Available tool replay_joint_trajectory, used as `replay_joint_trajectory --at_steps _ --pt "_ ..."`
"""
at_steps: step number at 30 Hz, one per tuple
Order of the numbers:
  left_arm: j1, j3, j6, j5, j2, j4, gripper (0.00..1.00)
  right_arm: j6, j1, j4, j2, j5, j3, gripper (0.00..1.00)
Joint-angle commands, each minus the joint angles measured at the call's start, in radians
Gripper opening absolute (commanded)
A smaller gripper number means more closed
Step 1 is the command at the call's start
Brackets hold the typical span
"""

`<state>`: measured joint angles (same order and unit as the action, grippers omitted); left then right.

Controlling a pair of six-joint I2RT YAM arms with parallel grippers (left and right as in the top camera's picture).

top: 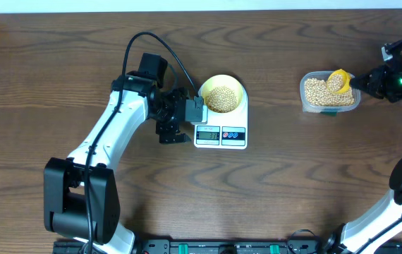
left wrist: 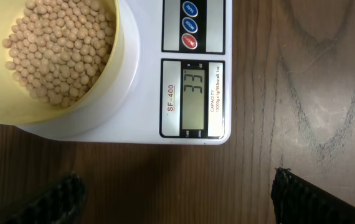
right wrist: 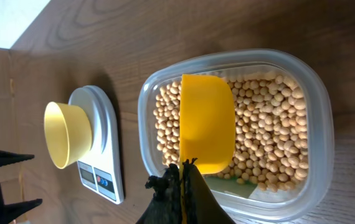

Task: Scoop item into bowl and weigh 50g on scale
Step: 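Dip the yellow scoop into the chickpea tub with the right gripper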

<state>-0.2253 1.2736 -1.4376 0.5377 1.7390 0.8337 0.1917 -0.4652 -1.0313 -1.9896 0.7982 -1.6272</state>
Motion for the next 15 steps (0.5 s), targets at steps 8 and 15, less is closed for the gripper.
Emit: replay_joint_trajectory --at_steps 8,15 --pt "-0.002 -0.008 -0.007 0.016 0.005 0.005 0.97 -0.004 -0.006 -0.012 -0.009 0.087 0.005 0.01" --pt "-0.002 -0.008 -0.007 0.016 0.005 0.005 0.97 -0.004 -0.005 -0.024 -0.009 0.159 0.005 0.01"
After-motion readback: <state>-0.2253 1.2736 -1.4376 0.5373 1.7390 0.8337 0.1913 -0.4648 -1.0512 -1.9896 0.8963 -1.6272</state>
